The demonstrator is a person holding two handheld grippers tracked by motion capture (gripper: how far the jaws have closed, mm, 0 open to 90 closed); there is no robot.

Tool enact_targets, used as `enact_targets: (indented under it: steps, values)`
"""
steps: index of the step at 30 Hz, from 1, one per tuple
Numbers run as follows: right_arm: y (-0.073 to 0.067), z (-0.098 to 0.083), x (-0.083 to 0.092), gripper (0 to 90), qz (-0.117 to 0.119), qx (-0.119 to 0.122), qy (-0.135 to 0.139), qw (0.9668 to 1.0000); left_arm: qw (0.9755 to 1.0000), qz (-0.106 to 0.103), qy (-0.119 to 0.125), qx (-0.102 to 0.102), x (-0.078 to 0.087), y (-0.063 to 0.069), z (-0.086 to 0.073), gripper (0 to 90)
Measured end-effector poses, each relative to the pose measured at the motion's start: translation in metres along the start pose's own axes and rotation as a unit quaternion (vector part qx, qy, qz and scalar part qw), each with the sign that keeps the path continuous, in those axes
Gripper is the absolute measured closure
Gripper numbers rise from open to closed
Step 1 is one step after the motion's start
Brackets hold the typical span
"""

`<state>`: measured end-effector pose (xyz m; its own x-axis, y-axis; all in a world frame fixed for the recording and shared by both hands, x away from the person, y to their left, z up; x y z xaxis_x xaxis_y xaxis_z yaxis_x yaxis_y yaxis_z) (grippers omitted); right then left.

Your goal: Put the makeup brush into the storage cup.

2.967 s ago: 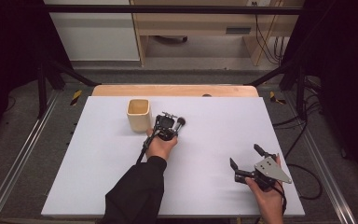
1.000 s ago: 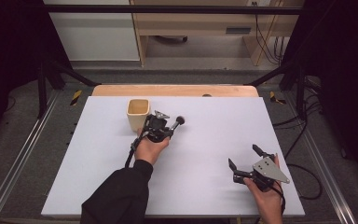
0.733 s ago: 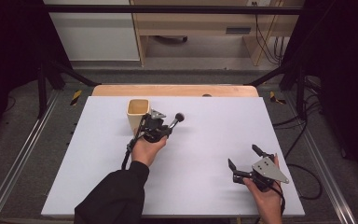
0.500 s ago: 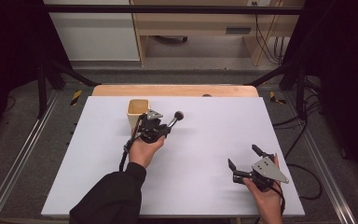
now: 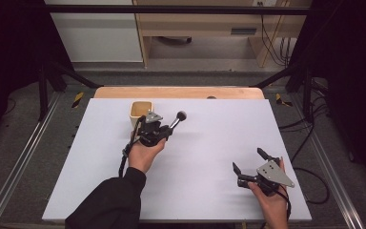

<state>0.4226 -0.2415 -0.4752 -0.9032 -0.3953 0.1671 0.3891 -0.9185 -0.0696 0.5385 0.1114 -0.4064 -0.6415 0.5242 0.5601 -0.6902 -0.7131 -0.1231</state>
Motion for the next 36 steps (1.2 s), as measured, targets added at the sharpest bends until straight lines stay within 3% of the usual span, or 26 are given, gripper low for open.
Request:
enact_targets:
  steps: [36]
  values:
    - [-0.002,0.000,-0.001,2.6,0.000,0.002,-0.001,1.0000,0.9996,0.003,0.029,0.000,0.015,-0.005,0.001,74.4]
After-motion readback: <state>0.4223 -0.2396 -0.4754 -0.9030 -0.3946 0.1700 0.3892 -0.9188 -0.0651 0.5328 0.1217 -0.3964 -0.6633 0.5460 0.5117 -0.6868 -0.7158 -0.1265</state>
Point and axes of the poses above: each handheld gripper's, and its own axes: x roughly backward along the jaws, z roughly out of its top, y roughly to its right, the point moved 1 cm from there along -x, roughly forward along the jaws, and after that the axes turned 15 degrees about -x, right-handed, at the moved point
